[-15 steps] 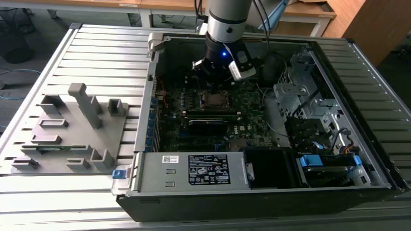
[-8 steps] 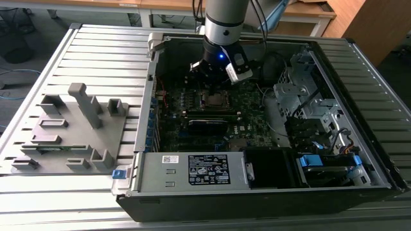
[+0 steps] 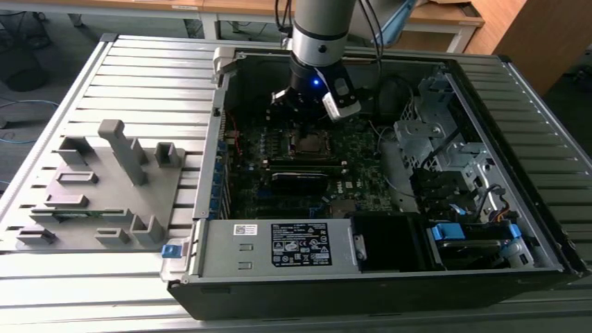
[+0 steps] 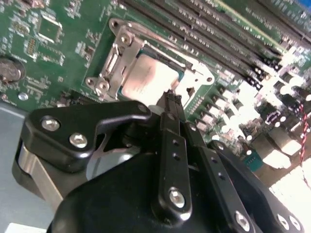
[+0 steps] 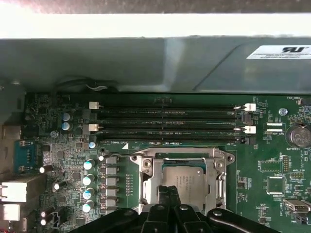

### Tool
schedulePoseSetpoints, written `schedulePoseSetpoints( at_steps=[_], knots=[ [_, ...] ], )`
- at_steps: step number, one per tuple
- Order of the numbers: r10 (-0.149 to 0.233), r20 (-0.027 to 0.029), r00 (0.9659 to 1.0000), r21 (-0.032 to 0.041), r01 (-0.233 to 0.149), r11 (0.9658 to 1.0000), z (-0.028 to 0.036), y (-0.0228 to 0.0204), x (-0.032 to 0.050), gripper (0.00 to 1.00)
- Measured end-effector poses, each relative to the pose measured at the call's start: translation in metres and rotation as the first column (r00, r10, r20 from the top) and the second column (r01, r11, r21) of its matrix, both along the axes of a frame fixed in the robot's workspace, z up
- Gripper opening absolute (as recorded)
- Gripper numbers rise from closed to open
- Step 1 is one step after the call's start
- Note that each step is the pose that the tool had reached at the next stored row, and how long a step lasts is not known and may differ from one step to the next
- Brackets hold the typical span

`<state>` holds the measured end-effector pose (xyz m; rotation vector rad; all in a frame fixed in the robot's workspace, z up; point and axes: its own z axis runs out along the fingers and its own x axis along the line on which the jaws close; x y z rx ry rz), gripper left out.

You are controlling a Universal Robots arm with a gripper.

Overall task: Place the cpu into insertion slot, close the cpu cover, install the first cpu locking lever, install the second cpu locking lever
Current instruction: 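Close the cpu cover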

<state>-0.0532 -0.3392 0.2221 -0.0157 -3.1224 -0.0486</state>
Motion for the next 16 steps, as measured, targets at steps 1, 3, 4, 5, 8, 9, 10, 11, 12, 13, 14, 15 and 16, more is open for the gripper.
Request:
schedulePoseSetpoints(
  at_steps=[1, 3, 4, 5, 8, 9, 10, 11, 12, 13, 14, 15, 16],
  knots=[
    [0.0, 0.0014, 1.0, -0.0001, 0.0, 1.0, -0.0009, 0.0001, -0.0014, 0.11],
    [-0.001, 0.004, 1.0, -0.0005, 0.001, 1.0, -0.0034, 0.0, -0.0029, 0.11],
    [-0.001, 0.0055, 1.0, -0.0004, 0.001, 1.0, -0.0049, 0.0, -0.0034, 0.11],
    [-0.002, 0.0066, 1.0, -0.0003, 0.002, 1.0, -0.0062, 0.0, -0.0037, 0.11],
    [-0.002, 0.0068, 1.0, -0.0006, 0.002, 1.0, -0.0069, -0.0001, -0.0038, 0.11],
    [-0.002, 0.0067, 1.0, -0.0006, 0.002, 1.0, -0.0069, -0.0001, -0.004, 0.11],
    [-0.002, 0.0069, 1.0, -0.0005, 0.002, 1.0, -0.0071, 0.0, -0.0047, 0.11],
    [-0.002, 0.0071, 1.0, -0.0004, 0.002, 1.0, -0.0074, 0.0, -0.0056, 0.11],
    [-0.002, 0.0072, 1.0, -0.0004, 0.002, 1.0, -0.0077, 0.0, -0.0067, 0.11],
    [-0.002, 0.0074, 1.0, -0.0003, 0.002, 1.0, -0.0083, 0.0, -0.0077, 0.11],
    [-0.003, 0.0075, 1.0, -0.0003, 0.003, 1.0, -0.0092, 0.0, -0.0083, 0.11],
    [-0.003, 0.0078, 1.0, -0.0003, 0.003, 1.0, -0.0105, 0.0, -0.0088, 0.11],
    [-0.003, 0.0079, 1.0, -0.0005, 0.003, 1.0, -0.0118, 0.0, -0.0094, 0.11]
  ],
)
